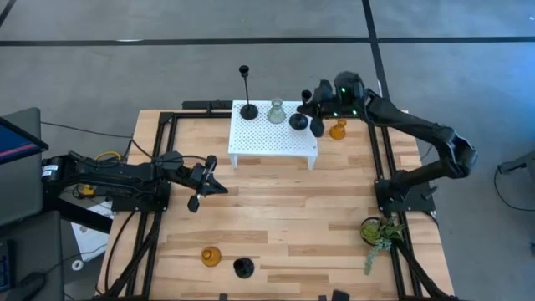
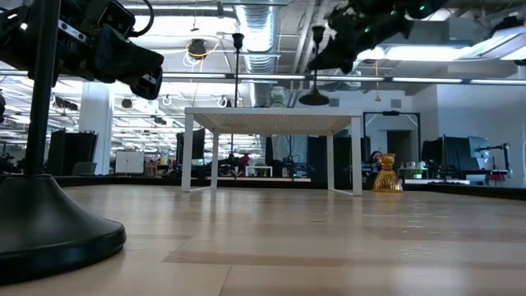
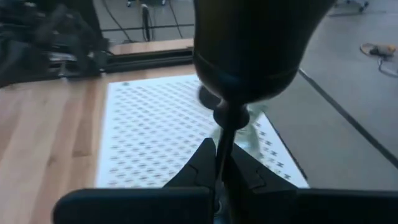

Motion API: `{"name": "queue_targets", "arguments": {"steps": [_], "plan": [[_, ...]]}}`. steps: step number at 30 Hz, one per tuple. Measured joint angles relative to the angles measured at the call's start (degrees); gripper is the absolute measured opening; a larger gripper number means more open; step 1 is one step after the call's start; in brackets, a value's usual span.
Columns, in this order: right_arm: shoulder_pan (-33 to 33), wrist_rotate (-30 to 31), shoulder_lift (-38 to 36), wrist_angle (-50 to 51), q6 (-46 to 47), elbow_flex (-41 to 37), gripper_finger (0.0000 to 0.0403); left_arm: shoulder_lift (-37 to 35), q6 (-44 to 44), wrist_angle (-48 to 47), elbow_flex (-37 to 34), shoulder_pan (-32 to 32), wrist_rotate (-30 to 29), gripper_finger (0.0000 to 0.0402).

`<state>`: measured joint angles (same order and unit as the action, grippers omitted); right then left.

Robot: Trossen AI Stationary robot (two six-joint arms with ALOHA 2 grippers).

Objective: Pick & Place candle stick holders
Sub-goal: Put the top black candle holder on the shelf

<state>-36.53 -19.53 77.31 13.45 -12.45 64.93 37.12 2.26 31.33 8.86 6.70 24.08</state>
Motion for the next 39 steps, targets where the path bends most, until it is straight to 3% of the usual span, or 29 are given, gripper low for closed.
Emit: {"name": "queue_targets", "arguments": {"steps": [10,22,39], "plan": [[-6.2,-0.1,8.4,-0.6,-0.1,4.1,0.0,0.0,0.0,0.0,0.0,0.0,0.0,0.0008],[-9.4,-2.9,8.2,-2.4,1.8,4.3,0.0,0.0,0.0,0.0,0.0,0.0,0.0,0.0008],[-8.8,-0.4,8.3,-1.2,2.4,4.3,0.0,0.0,0.0,0.0,0.0,0.0,0.0,0.0008]]}}
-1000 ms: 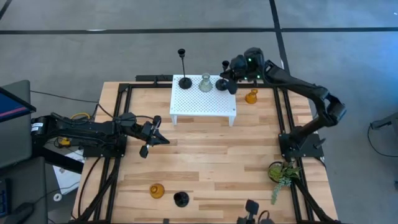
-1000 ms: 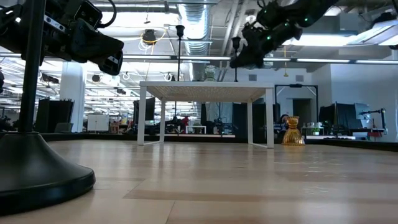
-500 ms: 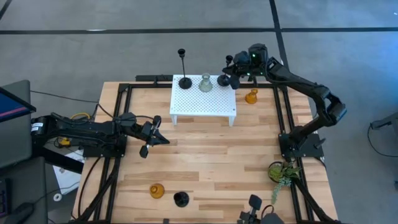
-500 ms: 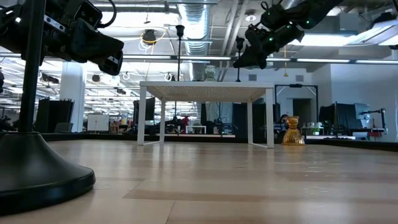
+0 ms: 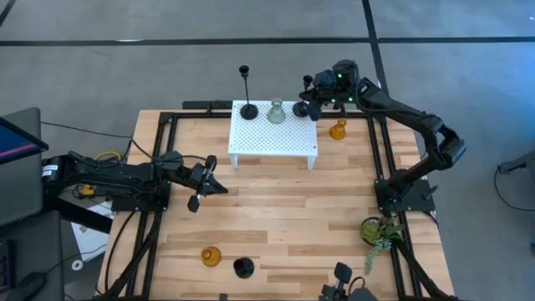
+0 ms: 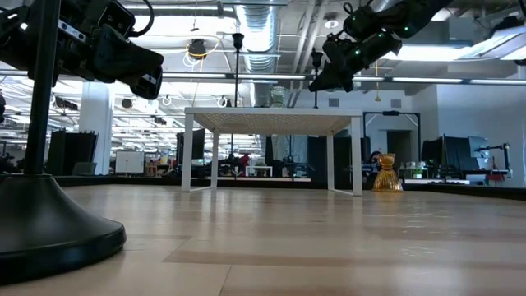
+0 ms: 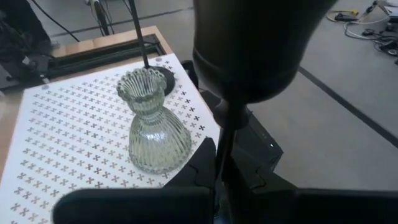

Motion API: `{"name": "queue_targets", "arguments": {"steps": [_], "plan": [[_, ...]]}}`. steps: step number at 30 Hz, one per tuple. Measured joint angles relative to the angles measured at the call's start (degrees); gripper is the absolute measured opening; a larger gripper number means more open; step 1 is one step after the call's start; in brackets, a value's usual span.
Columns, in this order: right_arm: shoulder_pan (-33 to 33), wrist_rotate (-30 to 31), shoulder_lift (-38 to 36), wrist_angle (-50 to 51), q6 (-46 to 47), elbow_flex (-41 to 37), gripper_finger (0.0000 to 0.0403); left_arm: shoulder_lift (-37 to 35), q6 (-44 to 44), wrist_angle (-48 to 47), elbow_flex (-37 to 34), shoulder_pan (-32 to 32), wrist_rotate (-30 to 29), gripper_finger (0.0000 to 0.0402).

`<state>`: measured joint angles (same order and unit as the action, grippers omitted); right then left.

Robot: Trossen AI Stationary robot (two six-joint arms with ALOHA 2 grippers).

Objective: Pick & Place candle stick holders
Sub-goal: Put the top black candle holder on the shelf

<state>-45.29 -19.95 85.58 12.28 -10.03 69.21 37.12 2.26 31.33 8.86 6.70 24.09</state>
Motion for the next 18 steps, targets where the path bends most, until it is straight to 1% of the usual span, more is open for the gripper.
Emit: {"name": "queue_targets", "arguments": {"steps": [3,10,18], "plan": [[0.5,1.1,0.0,0.5,-0.5,0.0,0.0,0.0,0.0,0.0,0.0,0.0,0.0,0.0008],[0.7,1.3,0.0,0.6,0.1,0.0,0.0,0.0,0.0,0.0,0.0,0.0,0.0,0.0008],[0.7,2.1,0.0,0.6,2.7,0.0,0.0,0.0,0.0,0.0,0.0,0.0,0.0,0.0008]]}}
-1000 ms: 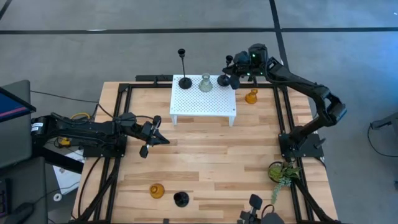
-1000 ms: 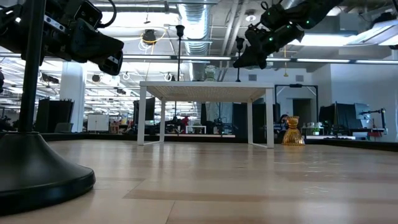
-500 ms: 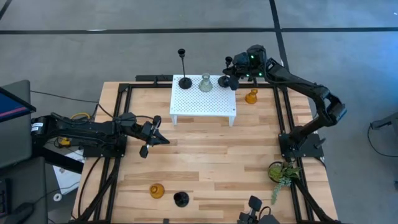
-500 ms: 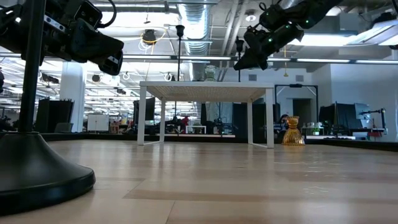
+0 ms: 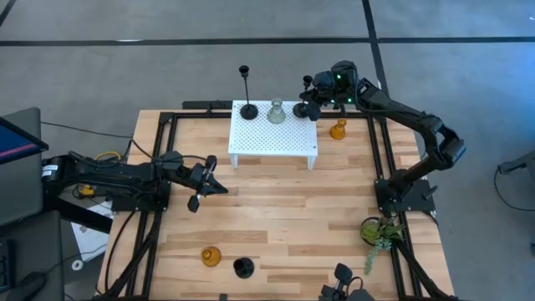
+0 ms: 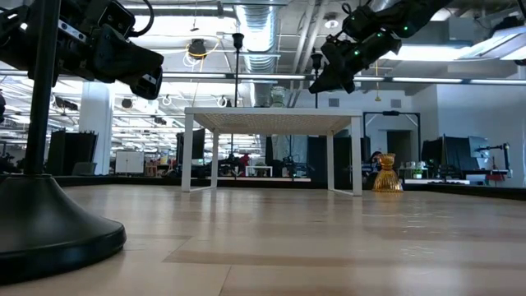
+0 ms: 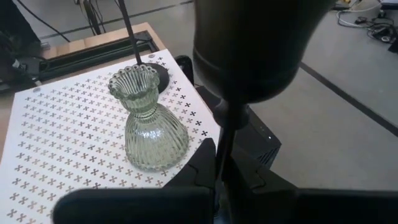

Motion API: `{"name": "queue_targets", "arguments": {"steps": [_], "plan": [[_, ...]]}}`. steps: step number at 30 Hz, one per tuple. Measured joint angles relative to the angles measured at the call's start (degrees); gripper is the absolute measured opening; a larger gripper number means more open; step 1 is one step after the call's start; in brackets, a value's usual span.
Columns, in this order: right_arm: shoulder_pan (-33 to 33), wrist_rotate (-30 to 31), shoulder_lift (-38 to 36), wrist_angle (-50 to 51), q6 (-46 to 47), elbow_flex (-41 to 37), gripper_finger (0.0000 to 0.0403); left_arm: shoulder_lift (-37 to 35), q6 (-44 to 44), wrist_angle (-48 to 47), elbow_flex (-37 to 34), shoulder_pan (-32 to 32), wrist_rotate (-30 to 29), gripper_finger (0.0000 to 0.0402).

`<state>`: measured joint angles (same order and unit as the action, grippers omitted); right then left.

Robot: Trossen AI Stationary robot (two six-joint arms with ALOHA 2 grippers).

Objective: Pick & Place candle stick holders
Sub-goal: Put the top black candle holder on the shelf

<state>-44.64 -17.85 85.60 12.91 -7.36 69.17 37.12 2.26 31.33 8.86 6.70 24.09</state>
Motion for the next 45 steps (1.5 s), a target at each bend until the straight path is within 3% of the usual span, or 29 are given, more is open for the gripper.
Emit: {"name": "queue_targets", "arguments": {"steps": [18,45], "plan": [[1.5,4.9,0.0,0.0,-0.1,0.0,0.0,0.0,0.0,0.0,0.0,0.0,0.0,0.0008],[1.9,4.9,0.0,-0.1,-0.2,0.0,0.0,0.0,0.0,0.0,0.0,0.0,0.0,0.0008]]}}
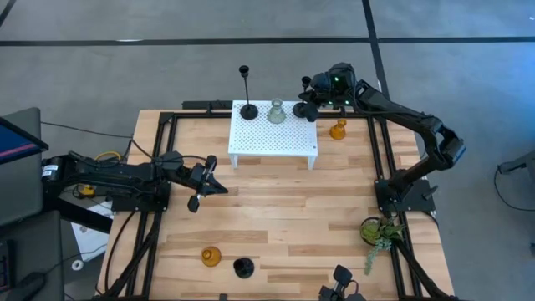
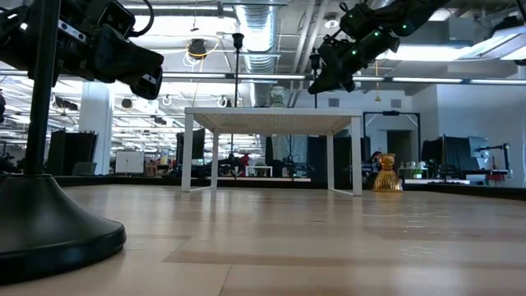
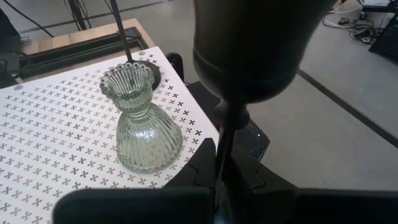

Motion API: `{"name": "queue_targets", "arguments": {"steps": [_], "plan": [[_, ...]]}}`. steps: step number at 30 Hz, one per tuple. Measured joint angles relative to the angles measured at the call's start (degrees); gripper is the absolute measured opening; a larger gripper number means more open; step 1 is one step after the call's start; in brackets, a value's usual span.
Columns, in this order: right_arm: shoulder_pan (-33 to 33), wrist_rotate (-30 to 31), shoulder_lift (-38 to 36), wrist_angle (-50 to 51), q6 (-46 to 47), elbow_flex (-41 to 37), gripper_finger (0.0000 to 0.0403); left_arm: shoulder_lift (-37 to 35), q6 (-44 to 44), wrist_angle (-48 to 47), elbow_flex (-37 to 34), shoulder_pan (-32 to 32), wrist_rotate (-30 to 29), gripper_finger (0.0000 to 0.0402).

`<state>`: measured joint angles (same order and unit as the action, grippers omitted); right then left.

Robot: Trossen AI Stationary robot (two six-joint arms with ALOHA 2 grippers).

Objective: Pick & Place candle stick holders
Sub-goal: Put the top black candle holder on the shelf

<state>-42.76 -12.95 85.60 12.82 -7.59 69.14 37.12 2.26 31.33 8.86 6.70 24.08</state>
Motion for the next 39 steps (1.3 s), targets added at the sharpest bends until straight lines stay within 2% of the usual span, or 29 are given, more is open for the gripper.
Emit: {"name": "queue_targets", "arguments": {"steps": [9,19,39], "plan": [[0.3,0.0,0.0,0.0,0.1,0.0,0.0002,0.0,0.0,0.0,0.0,0.0,0.0,0.0008],[0.3,-0.3,0.0,0.0,0.1,0.0,0.0056,0.0,0.0,0.0,0.0,0.0,0.0,0.0008],[0.4,-0.7,0.0,0.6,-1.9,0.0,0.0063,0.0,0.0,0.0,0.0,0.0,0.0,0.0008]]}}
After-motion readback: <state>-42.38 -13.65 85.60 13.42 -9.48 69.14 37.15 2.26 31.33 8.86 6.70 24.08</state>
